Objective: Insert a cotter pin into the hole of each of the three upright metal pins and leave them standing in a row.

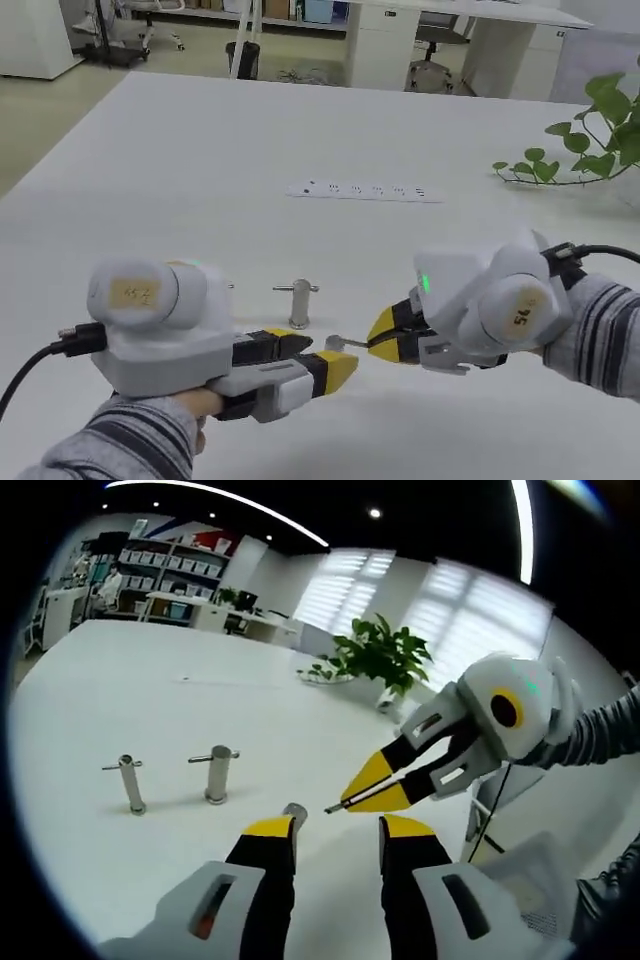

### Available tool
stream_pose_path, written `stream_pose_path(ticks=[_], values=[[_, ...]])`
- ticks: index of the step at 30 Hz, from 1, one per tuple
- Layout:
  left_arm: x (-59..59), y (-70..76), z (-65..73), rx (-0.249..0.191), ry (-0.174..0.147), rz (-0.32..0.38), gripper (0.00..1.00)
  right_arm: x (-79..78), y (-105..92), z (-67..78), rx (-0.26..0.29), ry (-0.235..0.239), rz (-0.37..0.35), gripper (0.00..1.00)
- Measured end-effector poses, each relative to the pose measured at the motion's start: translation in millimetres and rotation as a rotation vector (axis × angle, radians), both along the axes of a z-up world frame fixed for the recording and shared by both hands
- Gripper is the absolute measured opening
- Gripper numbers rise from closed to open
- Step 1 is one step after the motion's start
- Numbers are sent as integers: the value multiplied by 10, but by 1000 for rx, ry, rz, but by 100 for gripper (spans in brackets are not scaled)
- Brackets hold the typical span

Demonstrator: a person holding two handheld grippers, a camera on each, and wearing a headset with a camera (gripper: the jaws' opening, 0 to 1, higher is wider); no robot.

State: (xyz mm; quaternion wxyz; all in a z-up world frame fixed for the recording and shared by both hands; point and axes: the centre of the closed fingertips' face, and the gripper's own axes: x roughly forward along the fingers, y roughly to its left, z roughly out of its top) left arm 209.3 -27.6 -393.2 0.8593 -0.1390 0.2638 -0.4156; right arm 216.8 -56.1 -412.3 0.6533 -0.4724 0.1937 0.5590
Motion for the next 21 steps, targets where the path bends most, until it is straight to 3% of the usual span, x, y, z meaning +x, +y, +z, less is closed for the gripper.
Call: stream_pose_path(ticks=[6,13,21], values=[[-20,-13,64,-66,14,15,18,-109,90,83,23,-21,30,0],[-35,-7,74,-89,28,21,3,-153,136,148,42,-43,43,0],[-50,-18,95,-126,49,26,0,-168,162,194,55,-56,40,0]])
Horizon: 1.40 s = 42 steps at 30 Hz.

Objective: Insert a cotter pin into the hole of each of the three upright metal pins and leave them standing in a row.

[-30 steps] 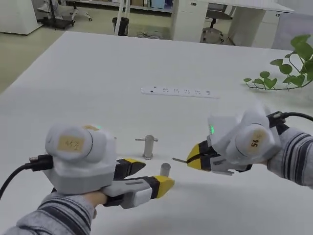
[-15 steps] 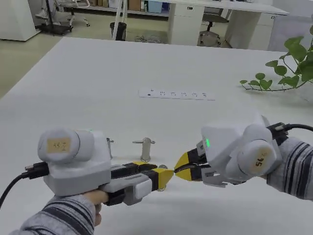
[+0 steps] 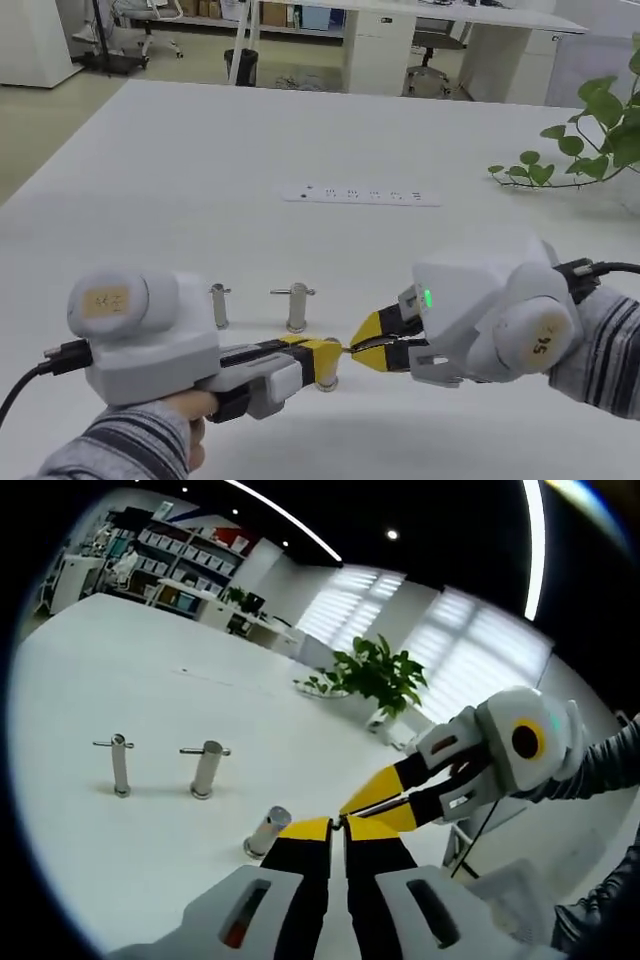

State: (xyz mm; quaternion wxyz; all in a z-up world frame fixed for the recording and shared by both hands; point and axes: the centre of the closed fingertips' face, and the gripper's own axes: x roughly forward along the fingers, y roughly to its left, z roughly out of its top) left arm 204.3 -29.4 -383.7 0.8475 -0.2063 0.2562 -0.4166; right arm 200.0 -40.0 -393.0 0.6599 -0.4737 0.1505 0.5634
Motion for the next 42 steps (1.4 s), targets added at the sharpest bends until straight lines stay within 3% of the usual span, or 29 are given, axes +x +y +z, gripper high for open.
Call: stream_pose_path(ticks=[2,7,13,15,18,19,20,22,31,38,42], values=[[-15,-19,18,-22,21,-3,0,2,0,3,-1,-5,1,0],[-10,-15,17,-26,26,-2,0,1,-1,9,10,6,-14,0],[-37,-40,29,31,-54,-60,0,8,-22,-7,21,48,-46,0],[-55,-56,40,56,-96,-97,0,27,-37,-13,20,53,-57,3],[-88,-63,58,80,-134,-129,0,22,-57,-20,33,94,-75,5],[-96,-64,71,98,-169,-148,0,10,-52,-15,42,105,-74,5],[-109,-64,76,105,-178,-158,0,1,-54,-14,48,121,-76,4],[-120,-60,99,130,-225,-185,0,-4,-63,-17,52,135,-83,4],[-185,-45,123,169,-304,-269,0,-76,-68,-22,56,183,-80,0],[-233,-36,96,220,-346,-320,0,-124,-55,-31,40,179,-44,0],[-214,-27,66,247,-361,-307,0,-111,-58,-31,31,159,-34,0]])
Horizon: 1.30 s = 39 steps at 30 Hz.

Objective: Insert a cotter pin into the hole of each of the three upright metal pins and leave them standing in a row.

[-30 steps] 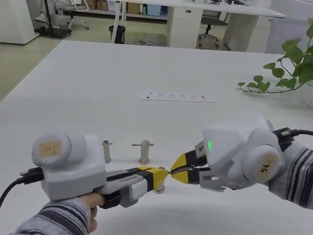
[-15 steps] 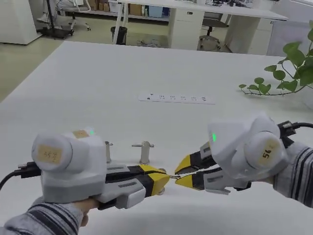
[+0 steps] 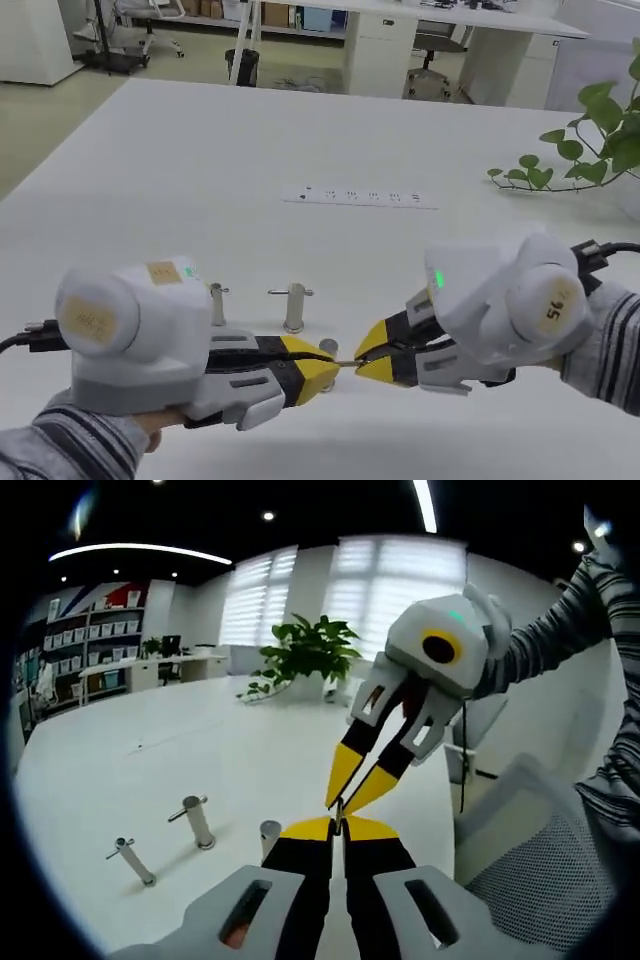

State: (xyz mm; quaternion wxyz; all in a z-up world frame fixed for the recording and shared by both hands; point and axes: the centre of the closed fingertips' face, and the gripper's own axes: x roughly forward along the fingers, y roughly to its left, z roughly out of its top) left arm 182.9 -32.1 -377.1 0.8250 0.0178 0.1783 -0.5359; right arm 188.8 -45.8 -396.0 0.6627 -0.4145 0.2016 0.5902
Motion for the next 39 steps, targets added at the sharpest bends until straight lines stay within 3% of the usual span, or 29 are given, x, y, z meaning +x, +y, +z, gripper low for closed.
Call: stream_pose_path(ticks=[7,12,16,21,23,26,28,33,34,39], values=[[62,23,-33,4,2,35,2,4,-14,-24,-7,-5,-7,0],[83,26,-94,30,-11,46,10,50,-44,-47,-1,-2,-35,0],[143,58,-140,47,-34,90,16,112,-109,-96,-11,-4,-71,0],[227,104,-171,37,-52,168,16,211,-240,-195,-49,5,-150,0],[250,122,-211,51,-53,191,16,238,-273,-236,-63,6,-162,0],[318,162,-283,104,-84,242,19,285,-339,-302,-88,10,-190,0],[350,157,-304,111,-92,266,21,310,-363,-339,-98,14,-198,0],[407,151,-391,119,-94,319,25,358,-410,-429,-117,19,-213,0],[408,145,-442,124,-79,326,25,374,-419,-453,-120,22,-217,0],[430,118,-590,170,-67,330,26,426,-445,-528,-143,22,-230,0]])
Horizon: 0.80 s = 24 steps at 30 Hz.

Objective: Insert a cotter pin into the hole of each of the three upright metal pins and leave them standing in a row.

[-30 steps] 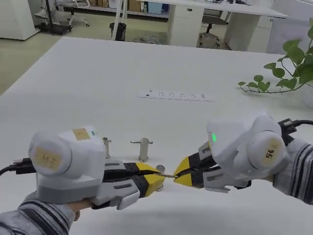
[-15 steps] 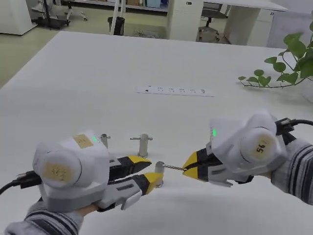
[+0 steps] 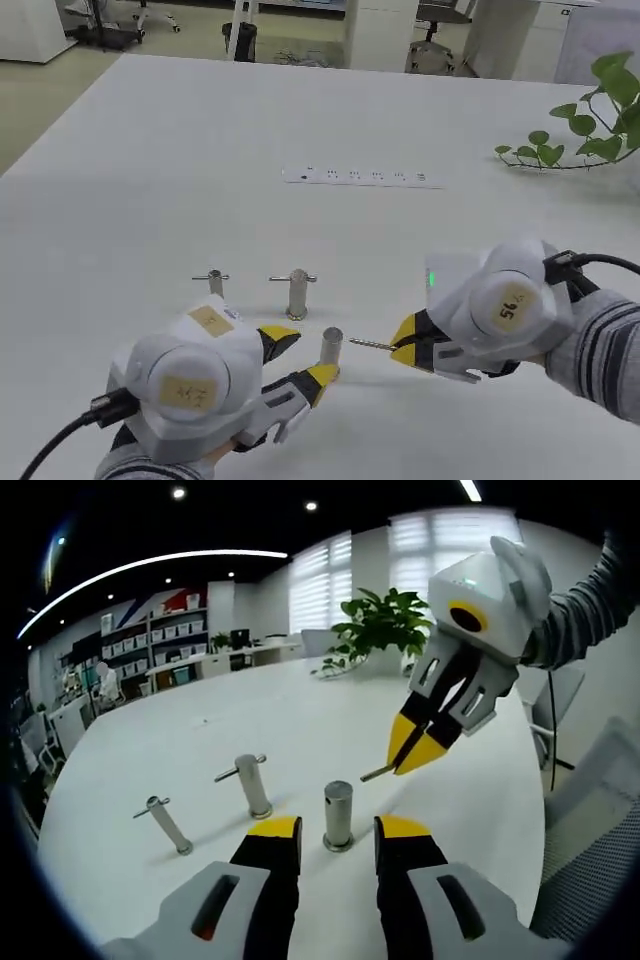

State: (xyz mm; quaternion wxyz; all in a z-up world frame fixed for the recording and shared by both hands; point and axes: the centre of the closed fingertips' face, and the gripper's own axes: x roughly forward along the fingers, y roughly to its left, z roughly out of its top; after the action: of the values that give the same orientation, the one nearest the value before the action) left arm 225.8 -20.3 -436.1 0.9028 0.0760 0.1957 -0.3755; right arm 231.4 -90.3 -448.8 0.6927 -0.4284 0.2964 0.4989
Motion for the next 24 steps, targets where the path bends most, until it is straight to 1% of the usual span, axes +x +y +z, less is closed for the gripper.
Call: stream_pose_path(ticks=[1,2,5,8,12,13,17,19,22,24], values=[[9,-6,-13,1,2,1,26,4,-1,-8,-3,1,1,0],[25,-10,-36,1,13,10,26,8,3,-16,-3,4,1,0],[55,-35,-71,5,17,17,26,22,18,-30,-3,6,6,0],[85,-67,-126,9,30,22,26,67,3,-60,-18,3,-4,0],[118,-108,-185,5,52,29,24,80,17,-60,-14,8,3,0],[132,-125,-208,5,60,31,24,85,14,-67,-20,7,6,0],[156,-169,-296,13,78,31,23,85,19,-68,-18,14,8,0],[168,-173,-334,24,84,34,22,79,22,-62,-17,15,10,0],[188,-184,-356,14,97,43,21,66,26,-62,-18,20,12,0],[195,-194,-366,13,100,46,20,58,32,-65,-15,23,13,0]])
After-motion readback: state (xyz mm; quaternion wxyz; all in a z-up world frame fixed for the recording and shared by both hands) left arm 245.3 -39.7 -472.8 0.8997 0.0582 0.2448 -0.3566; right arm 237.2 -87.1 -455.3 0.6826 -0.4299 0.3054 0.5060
